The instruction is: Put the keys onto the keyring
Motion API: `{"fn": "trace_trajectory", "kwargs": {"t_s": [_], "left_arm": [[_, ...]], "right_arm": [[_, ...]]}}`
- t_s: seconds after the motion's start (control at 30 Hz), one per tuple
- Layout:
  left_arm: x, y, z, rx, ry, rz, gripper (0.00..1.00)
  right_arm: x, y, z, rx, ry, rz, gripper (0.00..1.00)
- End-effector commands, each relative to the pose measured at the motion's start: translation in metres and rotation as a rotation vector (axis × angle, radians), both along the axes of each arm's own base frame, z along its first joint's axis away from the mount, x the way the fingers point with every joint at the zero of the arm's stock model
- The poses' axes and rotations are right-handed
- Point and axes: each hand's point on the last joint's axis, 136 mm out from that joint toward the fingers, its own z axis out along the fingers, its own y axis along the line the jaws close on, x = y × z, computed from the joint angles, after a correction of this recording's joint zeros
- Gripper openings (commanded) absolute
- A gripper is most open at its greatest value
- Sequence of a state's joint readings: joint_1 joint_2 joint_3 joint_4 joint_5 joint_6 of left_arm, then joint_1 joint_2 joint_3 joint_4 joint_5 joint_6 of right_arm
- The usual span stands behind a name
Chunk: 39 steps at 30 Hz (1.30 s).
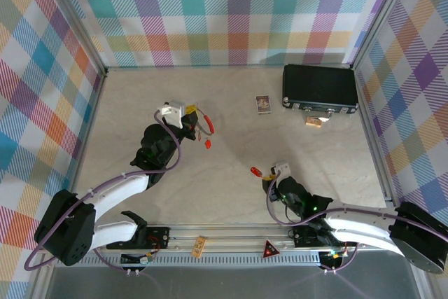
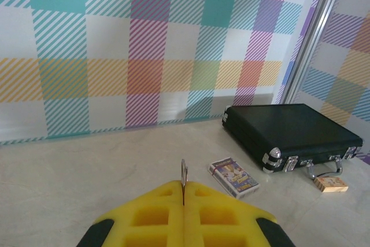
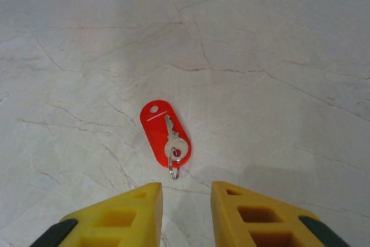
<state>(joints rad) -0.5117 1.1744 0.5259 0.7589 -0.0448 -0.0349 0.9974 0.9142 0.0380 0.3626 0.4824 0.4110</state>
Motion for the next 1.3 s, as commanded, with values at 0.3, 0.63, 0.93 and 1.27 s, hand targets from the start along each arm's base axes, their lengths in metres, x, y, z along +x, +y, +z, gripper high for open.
{"fn": "trace_trajectory", "kwargs": {"t_s": [0.3,0.63,0.93,1.27], "left_arm": [[-0.002,-0.002,0.020,-0.048,-0.053,-0.020,0.00],[-0.004,-0.002,0.021,-0.051,-0.051,-0.019,0.00],[-0.004,-0.001,0.020,-0.045,-0.050,-0.015,0.00],[-0.004,-0.001,0.020,-0.039,-0.051,-0.014,0.00]], "right_arm": [[0.004,0.015,0.005,0.028,-0.040,0.012,0.28],[0.007,0.018,-0.010,0.010,-0.019,-0.001,0.24],[0.012,0.022,-0.021,-0.024,-0.012,-0.009,0.17],[0.016,0.030,-0.013,-0.057,-0.033,0.018,0.00]]}}
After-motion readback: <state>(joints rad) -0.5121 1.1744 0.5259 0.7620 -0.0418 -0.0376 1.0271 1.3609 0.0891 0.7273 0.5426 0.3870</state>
